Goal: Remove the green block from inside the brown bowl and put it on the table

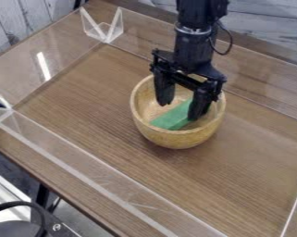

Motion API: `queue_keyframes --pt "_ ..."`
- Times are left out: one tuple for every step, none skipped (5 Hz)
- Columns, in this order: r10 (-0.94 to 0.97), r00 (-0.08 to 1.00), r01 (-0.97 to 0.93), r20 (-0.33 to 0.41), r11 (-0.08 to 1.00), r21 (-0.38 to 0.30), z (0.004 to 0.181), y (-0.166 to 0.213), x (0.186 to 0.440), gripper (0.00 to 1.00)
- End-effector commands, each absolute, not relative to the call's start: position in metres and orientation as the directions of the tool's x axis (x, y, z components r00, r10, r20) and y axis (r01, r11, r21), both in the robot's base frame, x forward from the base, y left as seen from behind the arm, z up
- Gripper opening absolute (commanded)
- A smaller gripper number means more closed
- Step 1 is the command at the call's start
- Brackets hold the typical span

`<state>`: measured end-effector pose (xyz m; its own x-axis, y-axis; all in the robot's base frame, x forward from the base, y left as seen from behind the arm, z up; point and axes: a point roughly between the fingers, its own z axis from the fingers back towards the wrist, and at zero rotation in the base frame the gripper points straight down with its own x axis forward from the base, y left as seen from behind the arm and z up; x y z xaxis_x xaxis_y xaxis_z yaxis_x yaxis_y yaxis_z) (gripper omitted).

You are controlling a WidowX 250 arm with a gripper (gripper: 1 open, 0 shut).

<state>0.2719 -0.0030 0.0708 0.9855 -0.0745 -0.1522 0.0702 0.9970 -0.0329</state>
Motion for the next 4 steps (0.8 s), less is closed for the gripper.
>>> queue_keyframes --pt "-0.085 0.994 0.082 -0.065 0.995 -0.048 0.087 0.0 0.282 1.0" --pt "-0.095 0.995 0.092 -0.038 0.994 -0.059 0.094 0.001 0.283 1.0" --pt "-0.101 0.995 0.1 -0.018 0.993 -0.064 0.1 0.0 0.283 1.0" --pt "-0.106 0.994 0.105 -0.016 0.992 -0.064 0.098 -0.001 0.283 1.0"
